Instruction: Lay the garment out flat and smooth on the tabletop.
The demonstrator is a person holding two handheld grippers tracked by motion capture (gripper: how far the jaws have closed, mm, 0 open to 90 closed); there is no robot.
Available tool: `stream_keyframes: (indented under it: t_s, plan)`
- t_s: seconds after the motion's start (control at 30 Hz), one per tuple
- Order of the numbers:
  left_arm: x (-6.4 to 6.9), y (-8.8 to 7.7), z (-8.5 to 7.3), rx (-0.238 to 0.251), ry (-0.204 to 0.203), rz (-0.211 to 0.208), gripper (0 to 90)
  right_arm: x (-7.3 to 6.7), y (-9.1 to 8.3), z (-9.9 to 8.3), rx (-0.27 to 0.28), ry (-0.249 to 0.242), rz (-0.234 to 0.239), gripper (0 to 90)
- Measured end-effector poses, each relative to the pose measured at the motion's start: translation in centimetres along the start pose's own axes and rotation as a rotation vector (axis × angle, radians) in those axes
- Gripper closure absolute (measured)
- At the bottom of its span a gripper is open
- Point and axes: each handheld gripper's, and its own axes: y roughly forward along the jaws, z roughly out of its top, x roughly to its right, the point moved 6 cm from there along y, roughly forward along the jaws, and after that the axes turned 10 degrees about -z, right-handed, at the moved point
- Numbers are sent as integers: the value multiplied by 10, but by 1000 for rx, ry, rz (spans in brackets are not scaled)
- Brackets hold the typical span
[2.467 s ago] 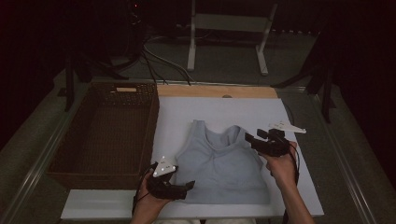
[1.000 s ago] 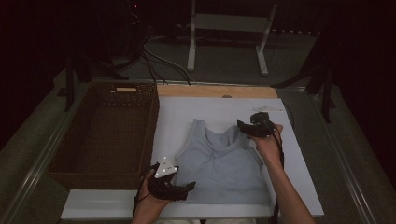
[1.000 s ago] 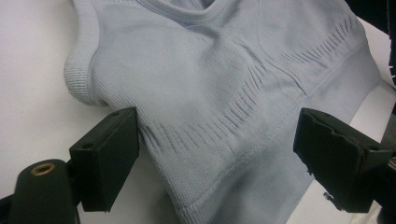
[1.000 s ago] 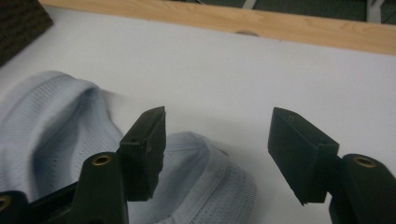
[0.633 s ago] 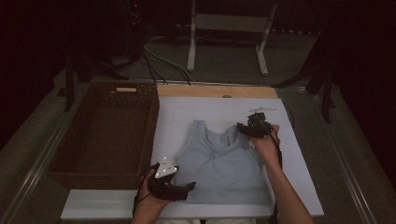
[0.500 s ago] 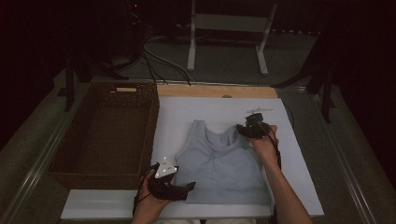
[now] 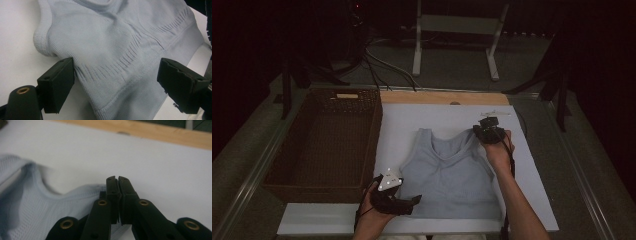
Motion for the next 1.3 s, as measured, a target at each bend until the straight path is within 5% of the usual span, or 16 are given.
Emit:
stream_keyframes:
  t_s: [0.2, 0.37, 0.63, 0.83, 1.3]
  plan:
    - [0, 0, 0, -1, 0, -1, 162, 10, -4, 8, 29, 29, -48, 886]
    - [0, 0, 0, -1, 0, -1, 162, 8, -4, 10, 19, 17, -30, 871]
    - [0, -1, 1, 5, 0, 0, 162, 1, -10, 3, 20, 24, 21, 492]
    - [0, -1, 1, 7, 2, 2, 162, -3, -15, -7, 3, 15, 42, 343]
    - [-1, -1, 1, 11, 1, 7, 162, -16, -42, -33, -1, -19, 80, 287]
